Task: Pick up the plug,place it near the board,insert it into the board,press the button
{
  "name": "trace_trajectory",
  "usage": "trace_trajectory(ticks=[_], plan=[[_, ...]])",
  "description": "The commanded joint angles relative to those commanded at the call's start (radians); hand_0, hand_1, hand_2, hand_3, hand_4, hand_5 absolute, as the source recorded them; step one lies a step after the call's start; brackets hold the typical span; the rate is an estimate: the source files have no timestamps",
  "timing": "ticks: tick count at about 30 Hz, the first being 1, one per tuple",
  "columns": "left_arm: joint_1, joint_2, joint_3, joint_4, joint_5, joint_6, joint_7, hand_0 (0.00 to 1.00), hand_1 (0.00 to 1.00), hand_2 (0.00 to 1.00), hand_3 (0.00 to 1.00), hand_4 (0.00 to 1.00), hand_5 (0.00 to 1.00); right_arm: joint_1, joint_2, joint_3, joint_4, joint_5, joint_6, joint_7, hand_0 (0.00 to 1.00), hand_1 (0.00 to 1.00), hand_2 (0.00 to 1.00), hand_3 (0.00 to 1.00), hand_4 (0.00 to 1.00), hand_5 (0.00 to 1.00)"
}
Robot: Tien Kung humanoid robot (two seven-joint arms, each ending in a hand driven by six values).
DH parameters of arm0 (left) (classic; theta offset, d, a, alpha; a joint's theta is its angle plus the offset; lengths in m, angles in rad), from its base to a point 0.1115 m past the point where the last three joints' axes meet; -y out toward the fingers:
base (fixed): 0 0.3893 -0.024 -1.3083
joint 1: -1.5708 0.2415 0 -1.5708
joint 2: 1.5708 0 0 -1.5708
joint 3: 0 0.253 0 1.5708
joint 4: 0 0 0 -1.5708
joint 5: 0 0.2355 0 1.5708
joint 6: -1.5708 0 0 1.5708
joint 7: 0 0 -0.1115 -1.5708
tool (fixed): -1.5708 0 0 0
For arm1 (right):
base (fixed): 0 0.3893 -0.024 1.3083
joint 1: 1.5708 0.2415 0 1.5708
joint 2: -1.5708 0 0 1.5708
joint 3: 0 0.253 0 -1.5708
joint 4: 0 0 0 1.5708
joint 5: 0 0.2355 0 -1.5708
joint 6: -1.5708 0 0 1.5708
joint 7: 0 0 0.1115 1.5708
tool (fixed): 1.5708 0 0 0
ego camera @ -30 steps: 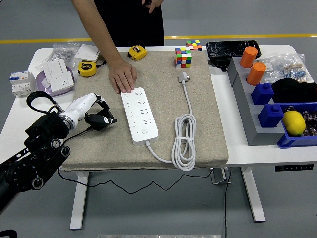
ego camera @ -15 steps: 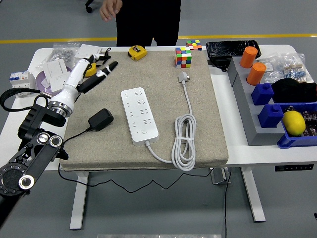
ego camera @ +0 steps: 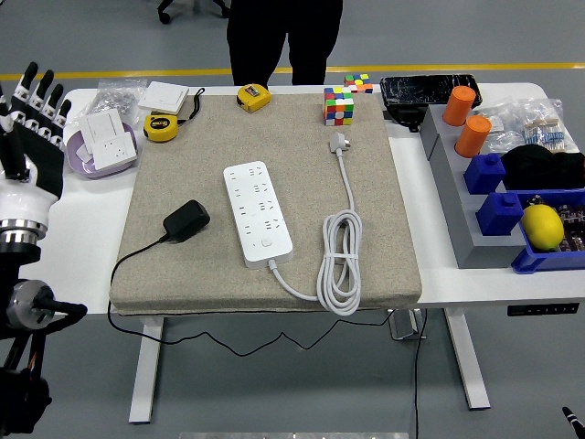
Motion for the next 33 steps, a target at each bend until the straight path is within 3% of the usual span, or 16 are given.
trace_trajectory(ticks=[1, 2, 3, 8, 9, 12, 14, 15, 19, 20, 26, 27, 29, 32, 33], plan=[[0.009, 0.001, -0.008, 0.006, -0.031, 0.001, 0.008, 0.998, 0.998, 0.968, 0.992, 0.998, 0.998, -0.002, 0.001, 0.0, 0.0, -0.002, -0.002, 0.002, 0.998, 0.816, 0.749, 0.783, 0.998, 0.998], [0.023, 0.002, -0.024, 0.018, -0.01, 0.008, 0.026, 0.998, 0.998, 0.964, 0.917, 0.998, 0.998, -0.005, 0.002, 0.0, 0.0, -0.007, -0.005, 0.005, 0.998, 0.847, 0.786, 0.802, 0.998, 0.987], [0.031, 0.002, -0.035, 0.026, 0.018, 0.016, 0.042, 0.998, 0.998, 0.964, 0.917, 0.998, 0.998, -0.007, 0.003, 0.003, 0.0, -0.015, -0.008, 0.006, 0.998, 0.847, 0.786, 0.802, 0.998, 0.987], [0.054, -0.007, -0.098, 0.061, 0.214, 0.055, 0.132, 0.998, 0.998, 0.964, 0.917, 0.998, 0.998, -0.015, 0.009, 0.024, 0.0, -0.057, -0.019, 0.009, 0.998, 0.847, 0.786, 0.802, 0.998, 0.987], [0.058, -0.014, -0.113, 0.062, 0.253, 0.059, 0.148, 0.998, 0.998, 0.998, 0.831, 0.998, 0.998, -0.016, 0.011, 0.026, 0.0, -0.061, -0.02, 0.008, 0.998, 0.958, 0.882, 0.864, 0.998, 0.932], [0.065, -0.029, -0.154, 0.061, 0.377, 0.074, 0.182, 0.998, 0.998, 0.998, 0.831, 0.998, 0.998, -0.017, 0.014, 0.028, 0.0, -0.066, -0.025, 0.011, 0.998, 0.958, 0.882, 0.864, 0.998, 0.932], [0.068, -0.029, -0.169, 0.054, 0.461, 0.101, 0.182, 0.998, 0.998, 0.998, 0.831, 0.998, 0.998, -0.022, 0.018, 0.028, 0.0, -0.069, -0.03, 0.012, 0.998, 0.958, 0.882, 0.864, 0.998, 0.932], [0.069, -0.029, -0.173, 0.05, 0.507, 0.108, 0.18, 0.998, 0.998, 0.998, 0.998, 0.998, 0.998, -0.025, 0.02, 0.028, 0.0, -0.071, -0.032, 0.012, 0.998, 0.998, 0.971, 0.937, 0.998, 0.966], [0.08, -0.029, -0.181, 0.041, 0.677, 0.15, 0.141, 0.998, 0.998, 0.998, 0.998, 0.998, 0.998, -0.038, 0.029, 0.035, 0.0, -0.084, -0.042, 0.012, 0.998, 0.998, 0.971, 0.937, 0.998, 0.966], [0.087, -0.029, -0.185, 0.04, 0.685, 0.162, 0.124, 0.776, 0.904, 0.97, 0.998, 0.998, 0.998, -0.039, 0.031, 0.05, 0.0, -0.1, -0.05, 0.008, 0.998, 0.97, 0.929, 0.936, 0.998, 0.998], [0.117, -0.029, -0.186, 0.036, 0.618, 0.189, 0.083, 0.776, 0.904, 0.97, 0.998, 0.998, 0.998, -0.05, 0.031, 0.111, 0.0, -0.158, -0.138, 0.015, 0.998, 0.97, 0.929, 0.936, 0.998, 0.998], [0.119, -0.029, -0.186, 0.034, 0.609, 0.191, 0.079, 0.581, 0.749, 0.752, 0.844, 0.998, 0.998, -0.051, 0.03, 0.122, 0.0, -0.17, -0.153, 0.012, 0.52, 0.565, 0.553, 0.618, 0.998, 0.741], [0.118, -0.029, -0.188, 0.031, 0.613, 0.189, 0.084, 0.581, 0.749, 0.752, 0.844, 0.998, 0.998, -0.059, 0.029, 0.16, 0.0, -0.218, -0.2, 0.008, 0.52, 0.565, 0.553, 0.618, 0.998, 0.741], [0.117, -0.029, -0.19, 0.027, 0.622, 0.187, 0.091, 0.581, 0.749, 0.752, 0.844, 0.998, 0.998, -0.067, 0.026, 0.174, 0.0, -0.265, -0.204, -0.015, 0.52, 0.565, 0.553, 0.618, 0.998, 0.741], [0.115, -0.029, -0.19, 0.027, 0.623, 0.186, 0.095, 0.614, 0.746, 0.754, 0.838, 0.998, 0.998, -0.069, 0.026, 0.18, 0.0, -0.278, -0.202, -0.02, 0.438, 0.411, 0.445, 0.433, 0.998, 0.627]])
